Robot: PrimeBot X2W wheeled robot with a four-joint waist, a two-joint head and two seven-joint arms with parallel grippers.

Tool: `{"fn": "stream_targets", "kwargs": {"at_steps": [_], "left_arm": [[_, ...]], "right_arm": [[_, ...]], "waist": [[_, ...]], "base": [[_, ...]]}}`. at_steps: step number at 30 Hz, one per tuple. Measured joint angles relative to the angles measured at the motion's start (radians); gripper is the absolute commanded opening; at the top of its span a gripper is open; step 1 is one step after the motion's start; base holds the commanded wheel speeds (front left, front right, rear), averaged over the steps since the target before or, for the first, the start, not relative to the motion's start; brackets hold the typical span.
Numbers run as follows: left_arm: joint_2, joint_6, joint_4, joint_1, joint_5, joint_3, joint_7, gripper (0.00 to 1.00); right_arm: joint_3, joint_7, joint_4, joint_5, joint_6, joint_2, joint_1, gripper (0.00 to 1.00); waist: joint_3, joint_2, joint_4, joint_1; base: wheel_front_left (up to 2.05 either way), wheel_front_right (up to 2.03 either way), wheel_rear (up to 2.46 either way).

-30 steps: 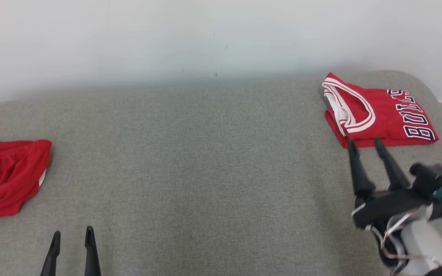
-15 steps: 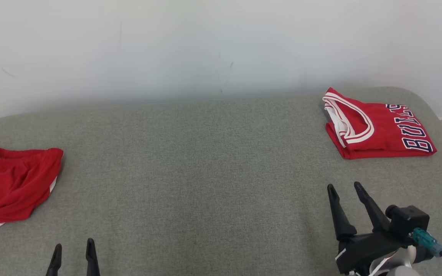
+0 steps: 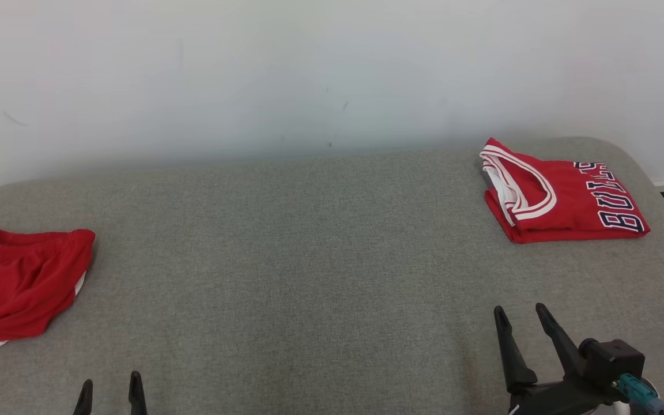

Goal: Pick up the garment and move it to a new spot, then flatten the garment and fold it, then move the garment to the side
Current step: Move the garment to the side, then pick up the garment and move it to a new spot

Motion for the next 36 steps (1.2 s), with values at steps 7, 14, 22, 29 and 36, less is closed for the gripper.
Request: {"fn": "stream_targets", "kwargs": {"at_steps": [7,14,22,29,36], "left_arm": [[0.012,0.000,0.015,0.001,0.002,-0.011,0.023,1.00],[0.019,0.007,0.017,0.000,0.002,-0.014,0.029,1.00],[0.024,0.013,0.015,0.001,0.001,-0.013,0.029,1.00],[0.026,0.018,0.012,0.001,-0.001,-0.016,0.034,1.00],[0.033,0.025,0.015,0.001,-0.009,-0.010,0.036,1.00]], "right_arm": [[0.002,0.010,-0.006,-0.007,0.000,0.013,0.008,1.00],[-0.001,0.018,-0.016,-0.010,0.000,0.004,0.008,1.00],[-0.002,0.023,-0.019,-0.010,0.000,0.003,0.014,1.00],[-0.002,0.024,-0.018,-0.010,0.000,0.004,0.019,1.00],[0.004,0.021,-0.014,-0.010,0.000,0.007,0.021,1.00]], "waist": [[-0.005,0.0000,-0.001,0.0000],[-0.008,0.0000,0.002,0.0000],[-0.011,0.0000,0.007,0.0000],[-0.011,0.0000,0.025,0.0000],[-0.013,0.0000,0.068,0.0001]], "base": [[0.00,0.00,0.00],[0.00,0.00,0.00],[0.00,0.00,0.00],[0.00,0.00,0.00],[0.00,0.00,0.00]]}}
